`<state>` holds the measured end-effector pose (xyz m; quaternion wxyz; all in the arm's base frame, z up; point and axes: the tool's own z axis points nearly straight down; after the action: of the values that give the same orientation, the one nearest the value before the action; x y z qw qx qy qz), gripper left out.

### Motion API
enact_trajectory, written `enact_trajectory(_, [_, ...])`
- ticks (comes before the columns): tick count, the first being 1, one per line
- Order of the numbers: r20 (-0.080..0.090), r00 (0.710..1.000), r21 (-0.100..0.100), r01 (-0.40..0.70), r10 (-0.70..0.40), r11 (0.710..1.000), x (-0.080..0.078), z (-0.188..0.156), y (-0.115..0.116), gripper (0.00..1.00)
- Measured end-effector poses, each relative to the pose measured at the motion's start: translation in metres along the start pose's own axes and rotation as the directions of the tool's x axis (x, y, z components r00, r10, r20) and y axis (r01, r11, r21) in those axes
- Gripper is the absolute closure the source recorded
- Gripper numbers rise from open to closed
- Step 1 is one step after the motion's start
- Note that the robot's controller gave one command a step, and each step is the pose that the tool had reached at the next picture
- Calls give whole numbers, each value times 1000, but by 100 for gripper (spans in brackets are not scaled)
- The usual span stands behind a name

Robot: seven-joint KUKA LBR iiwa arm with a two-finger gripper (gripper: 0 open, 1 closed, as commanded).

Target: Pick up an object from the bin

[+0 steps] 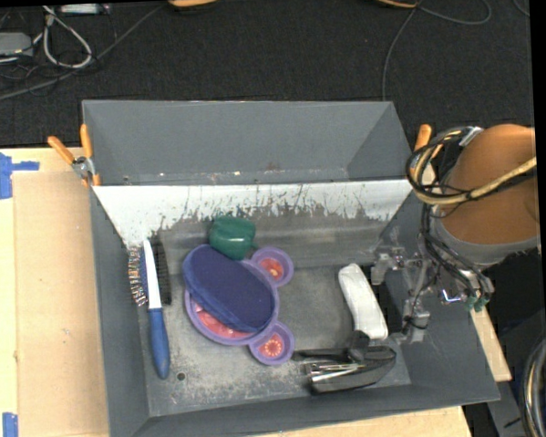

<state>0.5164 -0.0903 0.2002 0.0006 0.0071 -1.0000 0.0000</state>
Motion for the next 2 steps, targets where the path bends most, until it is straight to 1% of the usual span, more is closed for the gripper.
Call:
enact_trajectory(1, [0,1000,0,-30,30,1000,6,47,36,0])
enact_trajectory(2, [7,998,1,-68,68,998,-22,69,27,0])
